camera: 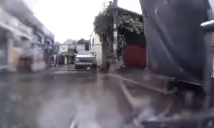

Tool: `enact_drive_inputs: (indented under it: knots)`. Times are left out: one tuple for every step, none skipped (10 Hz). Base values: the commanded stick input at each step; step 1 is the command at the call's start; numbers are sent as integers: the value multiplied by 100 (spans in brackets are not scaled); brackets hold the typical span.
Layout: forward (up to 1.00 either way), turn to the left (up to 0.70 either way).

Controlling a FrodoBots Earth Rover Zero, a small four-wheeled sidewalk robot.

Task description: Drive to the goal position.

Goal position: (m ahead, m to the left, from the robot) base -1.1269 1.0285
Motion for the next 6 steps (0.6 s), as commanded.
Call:
enact_drive_inputs:
  knots:
    - [100,7]
    - [100,27]
    - [100,27]
    - [100,27]
    - [100,27]
    - [100,27]
